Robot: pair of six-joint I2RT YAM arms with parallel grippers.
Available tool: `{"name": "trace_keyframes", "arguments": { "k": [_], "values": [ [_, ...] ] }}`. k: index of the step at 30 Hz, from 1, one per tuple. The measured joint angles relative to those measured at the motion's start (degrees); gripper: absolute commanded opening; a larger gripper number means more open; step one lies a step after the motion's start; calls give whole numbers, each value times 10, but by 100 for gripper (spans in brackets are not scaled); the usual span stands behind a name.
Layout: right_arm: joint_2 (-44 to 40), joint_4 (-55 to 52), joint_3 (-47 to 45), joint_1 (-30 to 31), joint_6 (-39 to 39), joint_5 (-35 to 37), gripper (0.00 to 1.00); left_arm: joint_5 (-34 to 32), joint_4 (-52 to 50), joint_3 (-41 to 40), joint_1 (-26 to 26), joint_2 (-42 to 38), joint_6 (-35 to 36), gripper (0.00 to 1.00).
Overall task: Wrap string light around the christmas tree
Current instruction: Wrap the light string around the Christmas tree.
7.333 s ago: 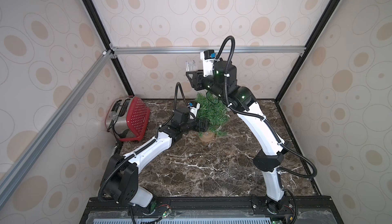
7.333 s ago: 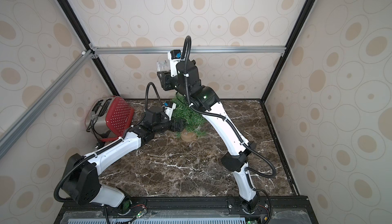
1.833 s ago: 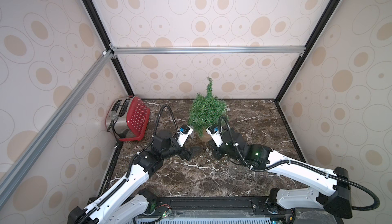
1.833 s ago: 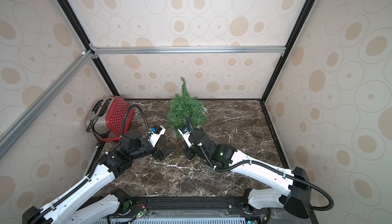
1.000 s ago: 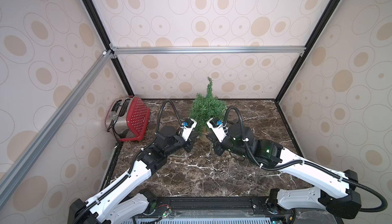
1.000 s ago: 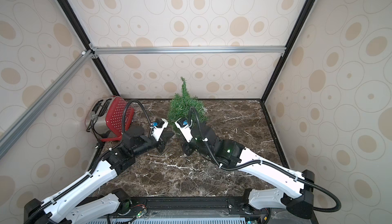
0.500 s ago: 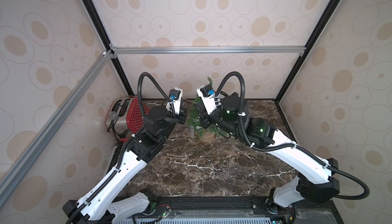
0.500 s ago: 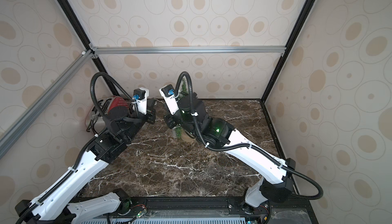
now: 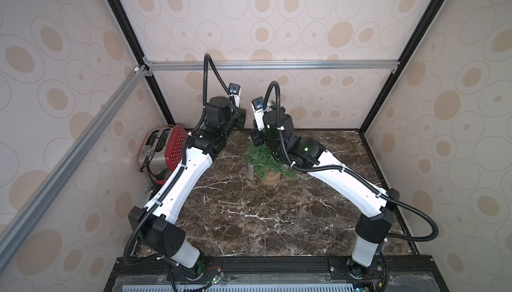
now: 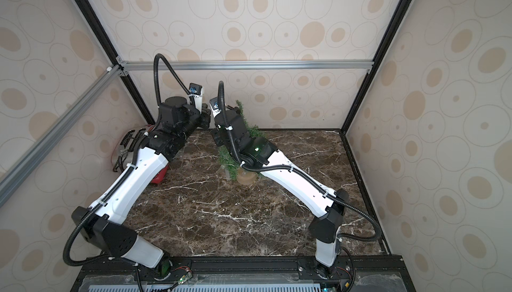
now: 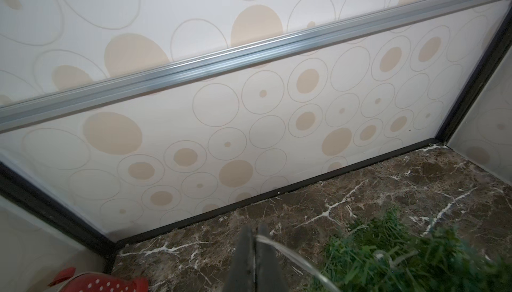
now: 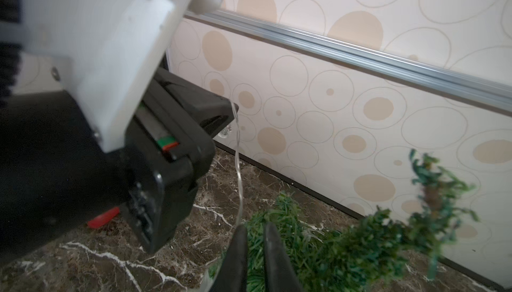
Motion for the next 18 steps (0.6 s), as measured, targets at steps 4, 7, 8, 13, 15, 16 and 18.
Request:
{"name": "trace_keyframes", "arguments": {
  "k": [4, 7, 8, 13, 15, 16, 18],
  "values": [
    [-10, -8, 6, -4, 10, -17, 41, 69, -28, 91, 18, 82, 3, 0],
    [-27, -13, -4, -2, 16, -38, 42, 112, -34, 137, 23, 126, 0, 0],
    [-38, -13, -14, -1, 18, -44, 43, 125, -36, 149, 22, 136, -3, 0],
    [-131, -2, -105, -1, 23, -65, 45, 184, -27, 208, 22, 174, -26, 0],
    [-175, 3, -142, -1, 26, -64, 45, 205, -23, 239, 22, 191, -43, 0],
    [-195, 5, -156, -1, 28, -62, 45, 217, -22, 259, 22, 201, -53, 0],
    [-236, 10, -188, -1, 32, -53, 45, 249, -19, 312, 20, 233, -77, 0]
  ]
}}
